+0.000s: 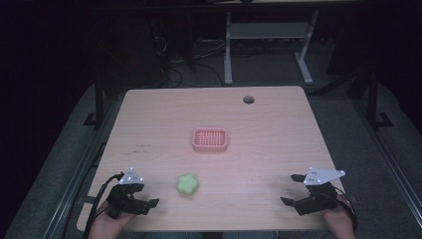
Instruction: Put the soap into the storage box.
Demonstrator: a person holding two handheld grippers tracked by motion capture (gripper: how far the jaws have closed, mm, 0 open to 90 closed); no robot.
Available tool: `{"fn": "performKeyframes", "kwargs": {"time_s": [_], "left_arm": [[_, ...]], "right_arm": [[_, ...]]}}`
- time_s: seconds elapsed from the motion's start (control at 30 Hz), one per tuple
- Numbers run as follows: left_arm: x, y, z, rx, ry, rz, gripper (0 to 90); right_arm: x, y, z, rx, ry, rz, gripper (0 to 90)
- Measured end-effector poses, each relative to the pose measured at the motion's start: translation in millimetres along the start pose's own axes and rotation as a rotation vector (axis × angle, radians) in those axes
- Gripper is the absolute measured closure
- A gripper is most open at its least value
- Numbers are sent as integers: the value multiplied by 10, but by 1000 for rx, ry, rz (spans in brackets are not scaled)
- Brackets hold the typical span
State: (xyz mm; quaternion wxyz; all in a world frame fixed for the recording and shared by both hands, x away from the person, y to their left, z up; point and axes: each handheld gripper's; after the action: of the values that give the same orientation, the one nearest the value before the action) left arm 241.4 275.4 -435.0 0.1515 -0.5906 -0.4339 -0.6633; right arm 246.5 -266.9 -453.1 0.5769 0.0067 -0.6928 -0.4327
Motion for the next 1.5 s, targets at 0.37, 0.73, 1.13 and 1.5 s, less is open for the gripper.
{"fn": "performKeyframes", "kwargs": {"time_s": [0.37,0.73,1.13,1.5], "left_arm": [[-15,21,-43,-17,5,1,217],[-42,62,-96,-46,-4,-7,217],[-64,88,-146,-63,-7,-7,217],[-87,143,-205,-80,-23,5,212]], "right_arm": [[3,8,12,13,-3,2,138],[8,7,13,14,-2,-1,138],[5,11,18,11,1,2,138],[6,10,16,13,0,4,138]]}}
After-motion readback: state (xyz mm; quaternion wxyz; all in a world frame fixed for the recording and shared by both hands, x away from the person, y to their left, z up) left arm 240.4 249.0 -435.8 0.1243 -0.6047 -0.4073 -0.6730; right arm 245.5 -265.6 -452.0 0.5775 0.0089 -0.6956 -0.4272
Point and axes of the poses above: each handheld gripper's, and its own axes: x roughly backward along the jaws, y roughly out of its top, z roughly to its left, and after that the axes turned 12 degrees about z, right-handed
